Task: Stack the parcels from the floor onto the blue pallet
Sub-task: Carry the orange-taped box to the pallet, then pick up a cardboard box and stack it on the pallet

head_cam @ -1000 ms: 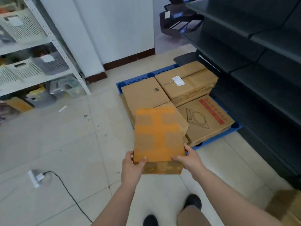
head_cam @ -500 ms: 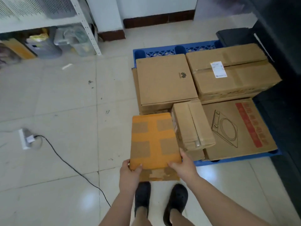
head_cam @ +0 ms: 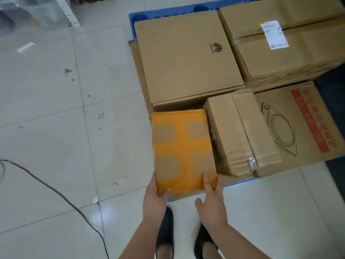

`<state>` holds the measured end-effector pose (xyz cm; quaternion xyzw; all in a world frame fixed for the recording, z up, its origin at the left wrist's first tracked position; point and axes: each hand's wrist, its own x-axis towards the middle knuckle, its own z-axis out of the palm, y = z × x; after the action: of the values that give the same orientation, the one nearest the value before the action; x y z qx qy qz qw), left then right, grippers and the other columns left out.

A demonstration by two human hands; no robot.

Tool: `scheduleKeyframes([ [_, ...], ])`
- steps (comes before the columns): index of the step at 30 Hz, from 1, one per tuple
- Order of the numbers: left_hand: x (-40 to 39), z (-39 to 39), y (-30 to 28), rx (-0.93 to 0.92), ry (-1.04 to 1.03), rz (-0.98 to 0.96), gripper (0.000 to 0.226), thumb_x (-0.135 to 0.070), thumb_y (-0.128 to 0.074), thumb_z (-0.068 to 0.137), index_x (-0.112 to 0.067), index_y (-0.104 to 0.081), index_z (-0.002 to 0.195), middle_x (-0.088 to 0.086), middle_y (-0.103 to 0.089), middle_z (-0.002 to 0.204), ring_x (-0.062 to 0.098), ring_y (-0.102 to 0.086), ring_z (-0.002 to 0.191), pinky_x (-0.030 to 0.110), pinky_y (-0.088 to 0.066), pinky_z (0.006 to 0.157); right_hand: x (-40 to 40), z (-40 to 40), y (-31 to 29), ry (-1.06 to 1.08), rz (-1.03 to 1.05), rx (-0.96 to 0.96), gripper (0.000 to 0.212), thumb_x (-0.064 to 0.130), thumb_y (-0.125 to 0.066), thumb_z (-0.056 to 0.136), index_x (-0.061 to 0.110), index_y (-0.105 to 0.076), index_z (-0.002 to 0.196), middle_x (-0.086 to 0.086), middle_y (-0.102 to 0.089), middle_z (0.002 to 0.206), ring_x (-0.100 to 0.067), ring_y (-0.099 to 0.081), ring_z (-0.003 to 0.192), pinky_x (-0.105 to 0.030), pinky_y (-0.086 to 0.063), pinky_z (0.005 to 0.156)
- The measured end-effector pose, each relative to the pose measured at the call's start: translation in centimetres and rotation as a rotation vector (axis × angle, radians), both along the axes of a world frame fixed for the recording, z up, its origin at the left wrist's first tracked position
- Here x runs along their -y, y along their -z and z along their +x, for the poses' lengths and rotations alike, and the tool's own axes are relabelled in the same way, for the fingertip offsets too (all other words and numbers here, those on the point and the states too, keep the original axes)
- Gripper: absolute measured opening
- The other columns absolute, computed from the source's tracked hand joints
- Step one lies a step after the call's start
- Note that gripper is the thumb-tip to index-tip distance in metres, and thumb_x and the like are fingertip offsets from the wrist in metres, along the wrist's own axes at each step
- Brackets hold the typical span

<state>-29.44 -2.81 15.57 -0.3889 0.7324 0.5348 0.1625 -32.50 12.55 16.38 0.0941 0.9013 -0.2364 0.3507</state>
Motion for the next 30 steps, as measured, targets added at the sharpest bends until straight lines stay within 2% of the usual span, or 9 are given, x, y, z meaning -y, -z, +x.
scheduleKeyframes([
  [3,-0.6,-0.8,0.0,0.023,0.028,0.040,0.065,-0.014,-0.062,0.089,-0.028,-0.033,0.145,-0.016,-0.053,0.127,0.011,-0.051,0.117,0.025,-0.044,0.096,0.5,-0.7,0.1,0.034,0.039,-0.051,0.079,0.023,-0.053,0.093,0.028,0.000,0.152,0.008,0.023,0.157,-0.021,-0.011,0.146,-0.033,-0.037,0.110],
  [6,-1.2,-1.4,-0.2,0.064,0.068,0.032,0.067,-0.011,-0.058,0.091,-0.026,-0.027,0.148,-0.007,-0.050,0.141,0.020,-0.050,0.126,0.037,-0.043,0.105,1.1,-2.0,-0.3,0.052,0.046,0.001,0.077,0.022,-0.049,0.094,0.021,0.001,0.152,0.010,0.019,0.158,-0.022,-0.018,0.145,-0.034,-0.037,0.110],
  [8,-1.1,-1.8,-0.4,0.108,0.124,0.009,0.068,-0.013,-0.056,0.093,-0.027,-0.022,0.149,-0.006,-0.046,0.145,0.021,-0.048,0.129,0.034,-0.040,0.107,1.4,-2.6,-0.8,0.059,0.058,0.059,0.076,0.022,-0.049,0.093,0.020,-0.001,0.152,0.008,0.018,0.158,-0.021,-0.025,0.142,-0.035,-0.039,0.107],
  [12,0.4,-2.8,-3.1,0.216,0.225,-0.058,0.065,-0.033,-0.052,0.094,-0.028,-0.018,0.150,-0.004,-0.035,0.152,0.020,-0.039,0.137,0.034,-0.037,0.105,1.3,-3.7,-3.5,0.028,0.028,0.142,0.059,0.024,-0.046,0.094,0.020,-0.021,0.148,0.003,-0.008,0.159,-0.020,-0.039,0.135,-0.031,-0.039,0.103],
  [14,1.6,-3.3,-6.0,0.240,0.263,-0.123,0.060,-0.039,-0.051,0.094,-0.027,-0.027,0.148,0.001,-0.038,0.149,0.020,-0.043,0.132,0.035,-0.041,0.100,0.8,-4.2,-6.5,0.082,-0.017,0.146,0.054,0.023,-0.045,0.095,0.018,-0.028,0.146,0.000,-0.025,0.154,-0.020,-0.042,0.131,-0.029,-0.038,0.101],
  [18,3.2,-4.5,-13.9,0.157,0.342,-0.196,0.039,-0.033,-0.055,0.092,-0.022,-0.052,0.129,0.006,-0.055,0.130,0.023,-0.058,0.110,0.030,-0.044,0.085,-1.4,-4.4,-14.7,0.232,-0.115,0.073,0.050,0.018,-0.046,0.093,0.017,-0.038,0.142,-0.001,-0.038,0.147,-0.021,-0.052,0.118,-0.031,-0.043,0.093],
  [22,1.7,-5.4,-22.1,0.066,0.518,-0.286,0.030,-0.033,-0.053,0.092,-0.022,-0.057,0.120,0.003,-0.058,0.123,0.020,-0.060,0.103,0.027,-0.043,0.077,-4.8,-3.1,-22.6,0.384,-0.158,-0.096,0.045,0.015,-0.049,0.088,0.021,-0.050,0.132,-0.004,-0.053,0.133,-0.019,-0.057,0.102,-0.027,-0.044,0.083],
  [26,-4.1,-6.2,-28.3,0.015,0.772,-0.362,0.028,-0.032,-0.048,0.095,-0.021,-0.058,0.119,0.002,-0.064,0.116,0.020,-0.062,0.095,0.029,-0.046,0.078,-9.4,0.0,-28.6,0.514,-0.132,-0.190,0.041,0.026,-0.055,0.088,0.023,-0.054,0.129,0.001,-0.055,0.129,-0.018,-0.058,0.105,-0.024,-0.043,0.083],
  [30,-13.5,-6.0,-32.4,-0.111,1.084,-0.464,0.023,-0.031,-0.047,0.093,-0.021,-0.063,0.106,0.004,-0.068,0.101,0.024,-0.065,0.092,0.030,-0.050,0.075,-15.8,4.2,-32.6,0.557,-0.034,-0.268,0.032,0.024,-0.053,0.089,0.020,-0.058,0.121,-0.003,-0.055,0.123,-0.021,-0.058,0.105,-0.029,-0.048,0.086],
])
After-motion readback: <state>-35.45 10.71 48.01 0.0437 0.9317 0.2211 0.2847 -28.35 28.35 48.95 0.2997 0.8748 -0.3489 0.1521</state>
